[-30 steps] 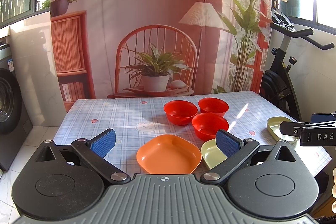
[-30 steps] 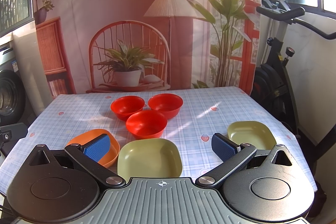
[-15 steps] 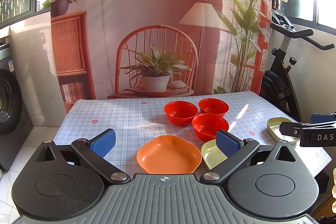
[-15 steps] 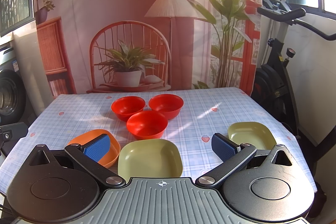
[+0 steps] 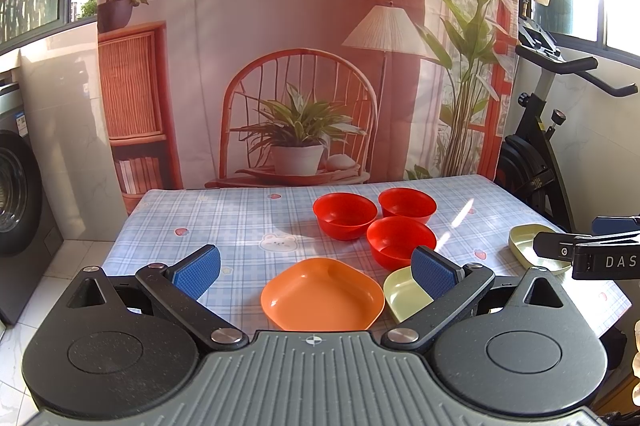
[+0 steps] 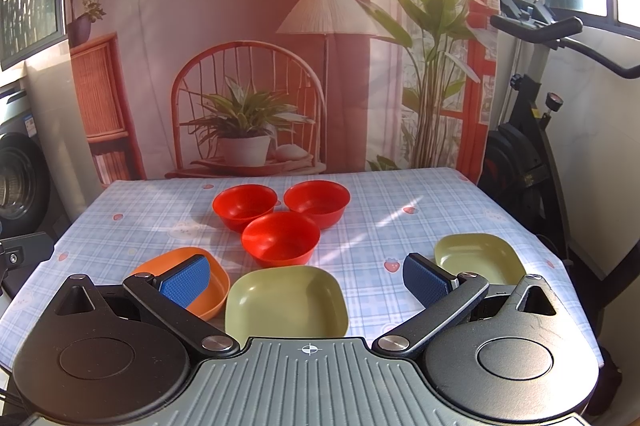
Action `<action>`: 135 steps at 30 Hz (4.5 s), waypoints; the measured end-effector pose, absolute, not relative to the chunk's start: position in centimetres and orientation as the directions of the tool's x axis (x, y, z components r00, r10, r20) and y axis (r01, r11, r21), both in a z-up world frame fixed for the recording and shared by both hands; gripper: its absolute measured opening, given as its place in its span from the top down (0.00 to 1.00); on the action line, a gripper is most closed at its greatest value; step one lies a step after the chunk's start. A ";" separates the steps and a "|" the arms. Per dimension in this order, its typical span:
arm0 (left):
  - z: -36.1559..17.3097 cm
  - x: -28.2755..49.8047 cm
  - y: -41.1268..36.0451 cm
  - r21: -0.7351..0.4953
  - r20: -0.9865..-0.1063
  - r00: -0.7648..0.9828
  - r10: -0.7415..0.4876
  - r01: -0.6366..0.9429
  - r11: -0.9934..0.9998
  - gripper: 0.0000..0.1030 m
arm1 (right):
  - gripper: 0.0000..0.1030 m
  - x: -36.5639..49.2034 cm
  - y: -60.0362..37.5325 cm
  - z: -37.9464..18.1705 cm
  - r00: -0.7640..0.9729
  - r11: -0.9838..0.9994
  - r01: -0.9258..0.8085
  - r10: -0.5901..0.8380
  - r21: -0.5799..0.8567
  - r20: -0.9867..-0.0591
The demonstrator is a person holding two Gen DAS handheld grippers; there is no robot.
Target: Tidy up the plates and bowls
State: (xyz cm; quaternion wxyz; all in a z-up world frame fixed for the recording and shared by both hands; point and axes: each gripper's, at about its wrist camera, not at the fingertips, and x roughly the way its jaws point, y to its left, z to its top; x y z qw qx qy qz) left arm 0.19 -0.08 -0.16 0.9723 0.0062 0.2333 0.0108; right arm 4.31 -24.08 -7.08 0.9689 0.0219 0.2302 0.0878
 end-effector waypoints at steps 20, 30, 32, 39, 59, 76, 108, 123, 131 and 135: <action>0.1 1.1 1.2 0.016 -0.474 0.877 0.077 -0.079 0.997 0.01 | 0.00 4.7 -23.9 -5.9 0.893 0.984 -0.166 0.178 0.065 -0.414; 2.6 3.7 2.1 0.090 -0.395 0.907 0.145 -0.118 0.989 0.01 | 0.00 8.7 -24.4 -2.7 0.928 0.977 -0.201 0.213 0.071 -0.307; 3.0 4.4 2.1 0.105 -0.385 0.911 0.148 -0.116 0.988 0.01 | 0.00 9.6 -24.3 -2.5 0.928 0.974 -0.213 0.226 0.076 -0.297; 3.8 7.6 2.8 0.127 -0.381 0.915 0.129 -0.086 0.988 0.01 | 0.01 13.4 -22.7 -2.4 0.917 0.963 -0.250 0.268 0.097 -0.295; -1.3 15.5 7.1 0.073 -0.540 0.837 0.088 -0.058 0.996 0.17 | 0.21 20.1 -15.9 -8.9 0.864 0.937 -0.340 0.344 0.079 -0.368; -13.9 17.0 8.6 -0.004 -0.754 0.655 0.046 -0.075 0.997 0.30 | 0.57 21.6 -13.7 -16.0 0.741 0.912 -0.384 0.398 0.144 -0.542; -17.2 15.1 9.0 -0.094 -0.761 0.648 0.043 -0.175 0.980 0.68 | 0.75 19.8 -11.9 -19.1 0.606 0.858 -0.481 0.473 0.179 -0.640; -17.1 14.3 9.0 -0.114 -0.749 0.661 0.032 -0.177 0.978 0.90 | 0.92 19.5 -12.4 -19.6 0.599 0.849 -0.466 0.509 0.248 -0.618; -16.3 13.6 8.9 -0.096 -0.738 0.673 0.052 -0.181 0.979 0.90 | 0.92 19.3 -12.8 -19.2 0.601 0.839 -0.468 0.531 0.276 -0.597; -15.5 13.3 8.4 -0.072 -0.722 0.689 0.071 -0.177 0.982 0.90 | 0.92 19.2 -13.0 -19.0 0.608 0.837 -0.469 0.537 0.282 -0.585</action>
